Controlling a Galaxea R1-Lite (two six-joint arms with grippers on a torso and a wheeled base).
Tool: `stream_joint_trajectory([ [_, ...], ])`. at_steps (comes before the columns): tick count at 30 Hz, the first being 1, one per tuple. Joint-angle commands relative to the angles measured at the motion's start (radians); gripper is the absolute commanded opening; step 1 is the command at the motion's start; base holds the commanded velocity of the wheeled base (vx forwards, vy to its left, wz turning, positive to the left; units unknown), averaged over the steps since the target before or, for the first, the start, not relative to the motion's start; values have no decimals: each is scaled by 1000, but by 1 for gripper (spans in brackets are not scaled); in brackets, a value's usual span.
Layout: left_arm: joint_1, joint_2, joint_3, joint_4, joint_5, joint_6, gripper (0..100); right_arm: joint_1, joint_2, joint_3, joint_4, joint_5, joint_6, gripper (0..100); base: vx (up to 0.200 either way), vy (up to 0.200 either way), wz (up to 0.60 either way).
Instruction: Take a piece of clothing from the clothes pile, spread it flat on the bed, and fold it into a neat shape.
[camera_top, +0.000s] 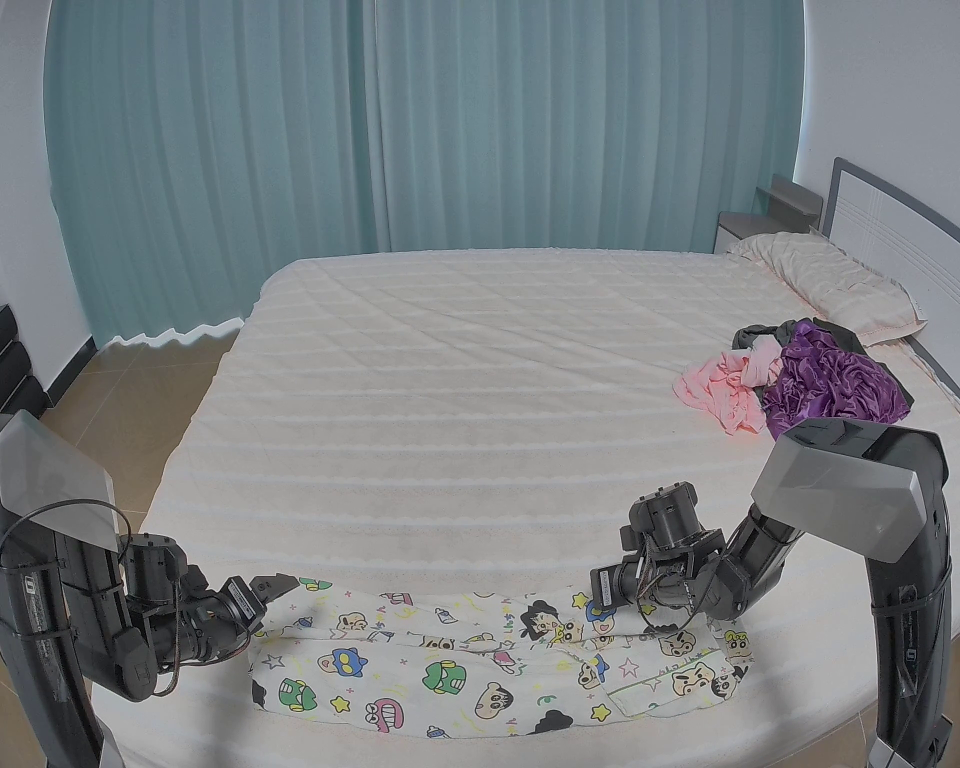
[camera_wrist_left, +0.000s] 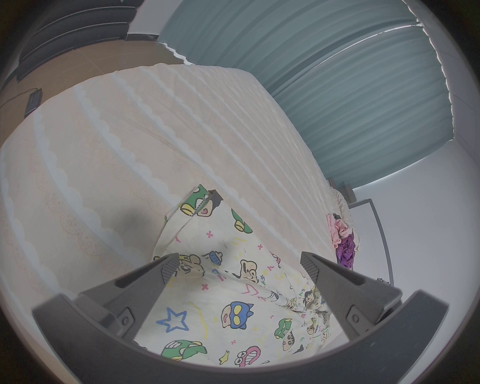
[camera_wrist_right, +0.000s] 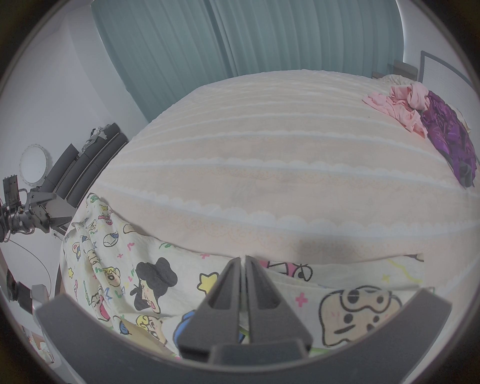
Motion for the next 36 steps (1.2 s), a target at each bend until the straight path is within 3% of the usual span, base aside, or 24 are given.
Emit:
stream_joint_trajectory([
  [1, 1, 6, 2, 0, 0, 7, 100, 5, -7, -1, -4, 1, 0, 0, 0, 0, 0],
  [21, 0, 7, 2, 0, 0, 10, 100, 60, -6, -16, -62, -53, 0, 0, 0, 0, 0],
  [22, 0, 7, 2, 0, 0, 10, 100, 58, -6, -16, -56, -53, 0, 100, 0, 0, 0],
  [30, 0, 7, 2, 0, 0, 10, 100, 51, -27, -10, -67, -67, 31, 100, 0, 0, 0],
  [36, 0, 7, 2, 0, 0, 10, 100, 25, -102, 37, -76, -102, 111, 100, 0, 0, 0],
])
